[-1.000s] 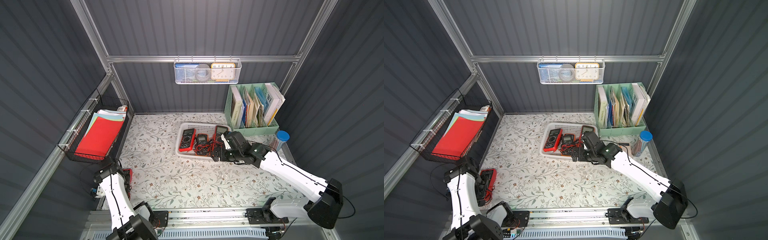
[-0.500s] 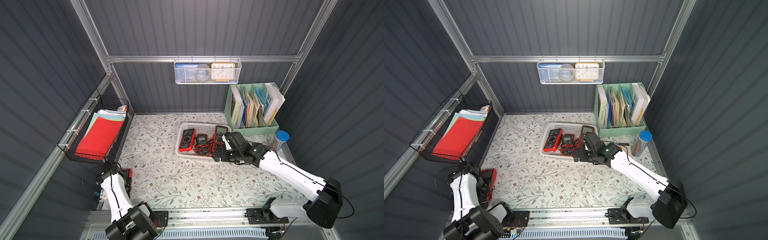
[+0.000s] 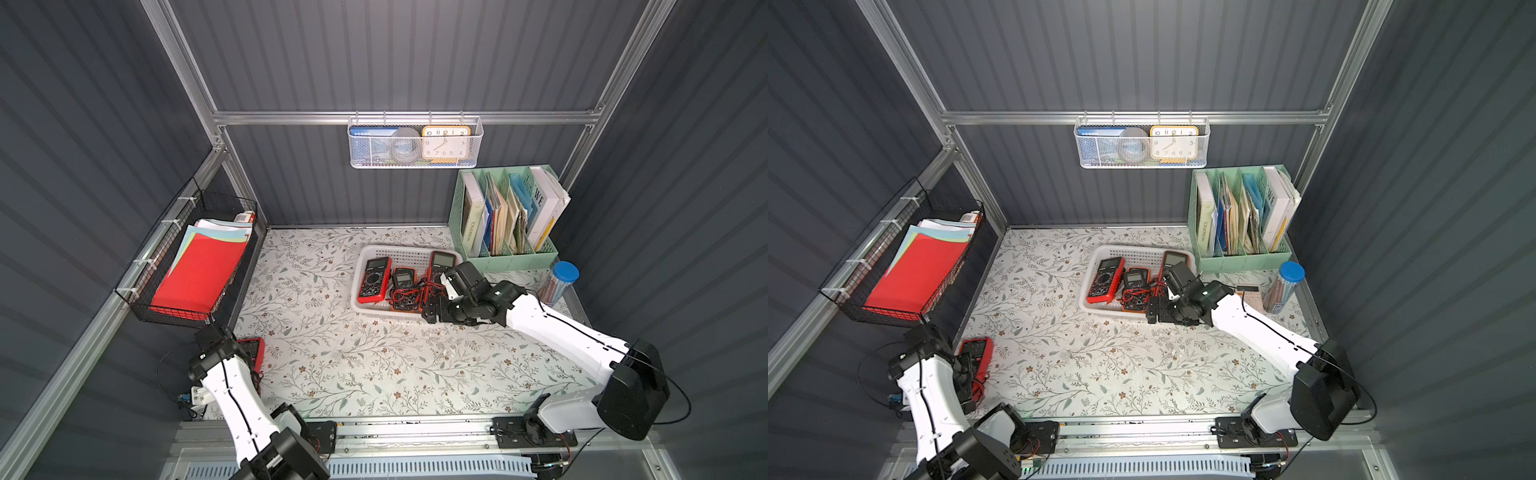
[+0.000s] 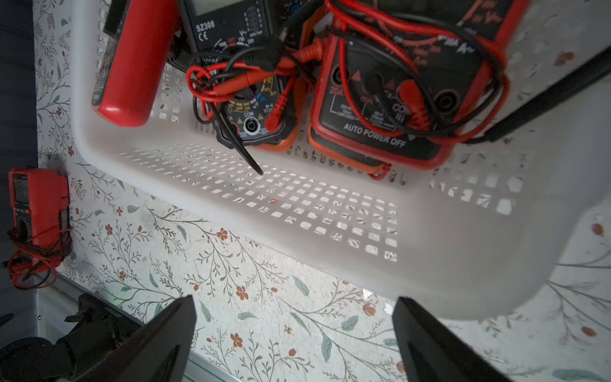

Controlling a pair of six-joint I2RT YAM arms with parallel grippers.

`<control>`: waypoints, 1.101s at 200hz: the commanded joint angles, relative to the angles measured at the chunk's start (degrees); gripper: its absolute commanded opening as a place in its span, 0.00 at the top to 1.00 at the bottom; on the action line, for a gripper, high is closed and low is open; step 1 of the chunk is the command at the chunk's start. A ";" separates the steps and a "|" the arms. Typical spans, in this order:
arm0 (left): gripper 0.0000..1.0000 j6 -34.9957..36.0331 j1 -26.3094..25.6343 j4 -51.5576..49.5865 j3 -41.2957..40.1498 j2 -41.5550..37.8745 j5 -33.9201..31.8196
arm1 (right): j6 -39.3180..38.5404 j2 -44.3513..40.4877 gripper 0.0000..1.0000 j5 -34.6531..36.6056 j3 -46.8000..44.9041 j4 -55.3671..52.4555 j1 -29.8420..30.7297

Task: Put the multimeter into the basket
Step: Move the multimeter to the center of the board.

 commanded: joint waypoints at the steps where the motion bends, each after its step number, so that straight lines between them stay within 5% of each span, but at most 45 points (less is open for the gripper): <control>1: 0.01 1.46 2.07 0.62 3.38 3.42 -1.53 | -1.40 -1.34 0.01 -0.84 0.26 -1.17 -1.26; 53: 0.01 1.50 8.32 11.24 -1.80 7.09 3.83 | -2.12 -1.23 0.01 -1.64 0.21 -1.89 -2.96; 134: 0.01 -2.25 10.52 16.94 -4.14 13.12 7.46 | -3.05 -2.47 0.01 -2.41 0.04 -3.46 -5.58; 174: 0.01 -2.83 8.07 12.98 -2.85 12.35 5.71 | -3.07 -3.92 0.01 -3.11 0.72 -3.48 -6.64; 220: 0.01 -1.16 1.41 3.75 5.20 22.06 8.90 | -3.10 -6.17 0.01 -2.73 1.77 -3.36 -7.10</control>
